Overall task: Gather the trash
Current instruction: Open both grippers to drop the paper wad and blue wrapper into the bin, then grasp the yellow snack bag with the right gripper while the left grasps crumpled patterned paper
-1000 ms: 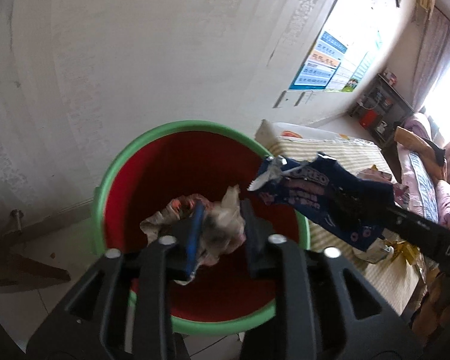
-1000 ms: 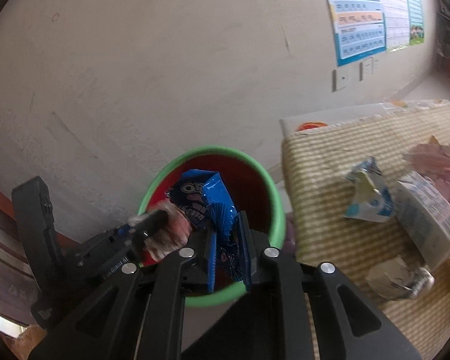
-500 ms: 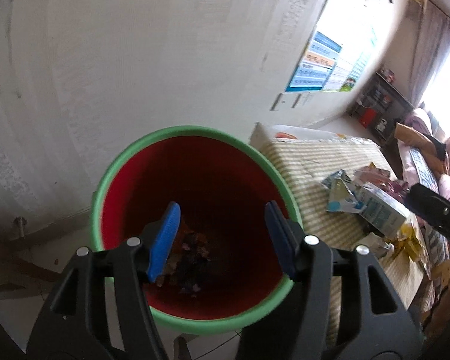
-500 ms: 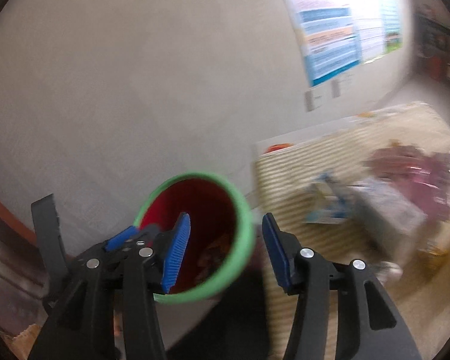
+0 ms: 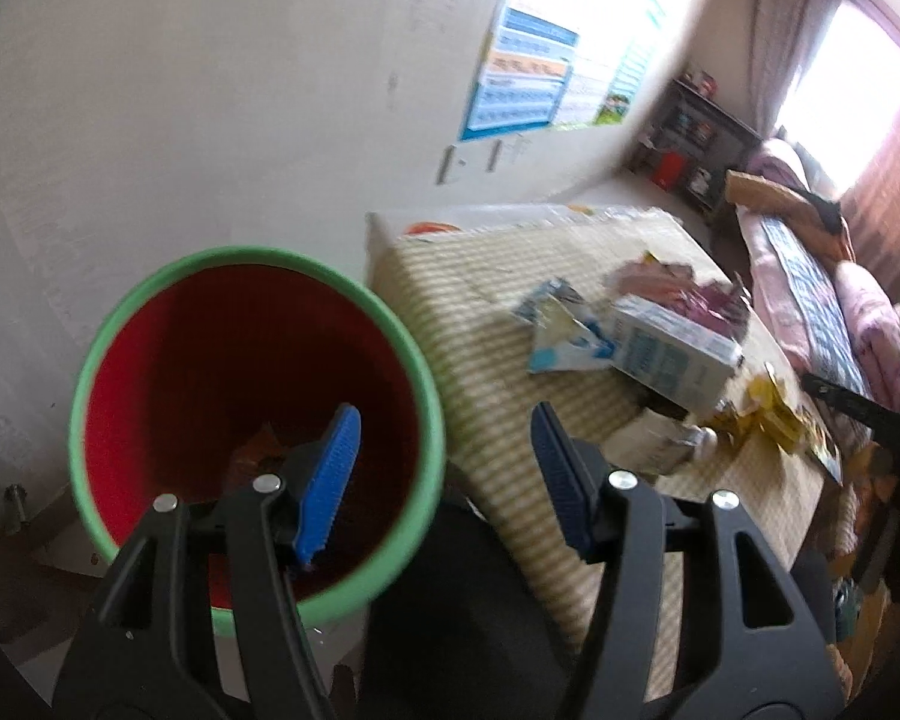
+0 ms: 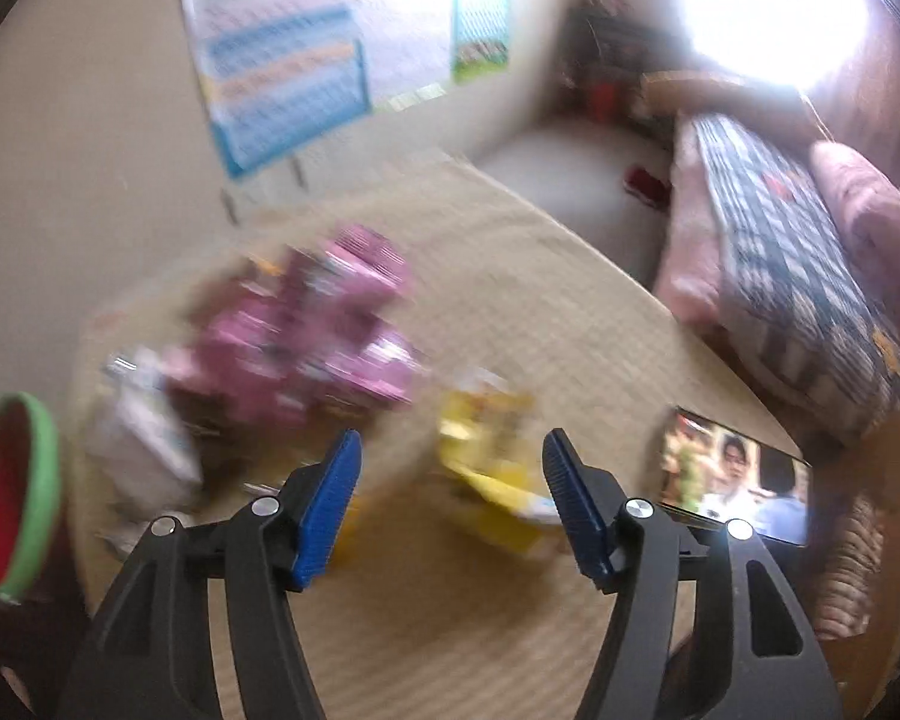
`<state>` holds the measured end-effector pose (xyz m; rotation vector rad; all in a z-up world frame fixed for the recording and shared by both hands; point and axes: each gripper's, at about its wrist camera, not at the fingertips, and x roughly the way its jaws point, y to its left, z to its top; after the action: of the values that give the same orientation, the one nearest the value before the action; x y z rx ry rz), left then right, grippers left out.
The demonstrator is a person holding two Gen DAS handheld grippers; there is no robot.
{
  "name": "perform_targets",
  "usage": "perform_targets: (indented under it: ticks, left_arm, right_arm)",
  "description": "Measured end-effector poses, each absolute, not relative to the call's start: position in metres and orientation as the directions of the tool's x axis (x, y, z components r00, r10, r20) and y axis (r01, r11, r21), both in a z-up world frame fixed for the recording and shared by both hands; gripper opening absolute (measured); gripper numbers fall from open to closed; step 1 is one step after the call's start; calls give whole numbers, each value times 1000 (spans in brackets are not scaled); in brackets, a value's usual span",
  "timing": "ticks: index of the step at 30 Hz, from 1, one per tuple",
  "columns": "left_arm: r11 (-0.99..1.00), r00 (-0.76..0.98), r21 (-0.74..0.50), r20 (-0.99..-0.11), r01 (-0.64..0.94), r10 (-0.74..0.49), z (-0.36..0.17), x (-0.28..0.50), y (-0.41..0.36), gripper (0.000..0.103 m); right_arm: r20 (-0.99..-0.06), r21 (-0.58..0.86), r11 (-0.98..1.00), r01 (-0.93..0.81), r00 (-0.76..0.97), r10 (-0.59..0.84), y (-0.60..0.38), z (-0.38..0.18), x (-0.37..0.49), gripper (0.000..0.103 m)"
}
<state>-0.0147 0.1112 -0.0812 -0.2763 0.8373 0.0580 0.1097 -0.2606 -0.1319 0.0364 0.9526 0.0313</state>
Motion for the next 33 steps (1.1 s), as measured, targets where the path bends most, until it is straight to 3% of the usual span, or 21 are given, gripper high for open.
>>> perform_targets:
  ticks: [4,11,16,18,23,33]
  left_arm:
    - [975,651,-203,-753,-87,-98,-81,-8,81,57]
    - [982,602,-181,-778,60,-180,-84,7,25,63]
    - [972,570,-201,-788,120,-233,-90,22,-9,64]
    - [970,557,-182,-795,161,-242,-94,31,-22,69]
    - [957,509,-103,-829,271,-233,-113,54,-48,69]
    - [950,404,-88,-890,299,-209,-149,69,-60,69]
  right_arm:
    - [-870,17,1000,-21,492,25,-275,-168,123,64]
    - [-888,73,994,-76,449,99,-270,-197,125,64]
    - [-852,203,979,-28,487,191,-273,-189,95,51]
    - [-832,264,964,-19,501,237,-274,-184,78,50]
    - [-802,331,943,-17,522,291,-265,-169,47,50]
    - [-821,344,935,-88,455,345,-239,-169,40,53]
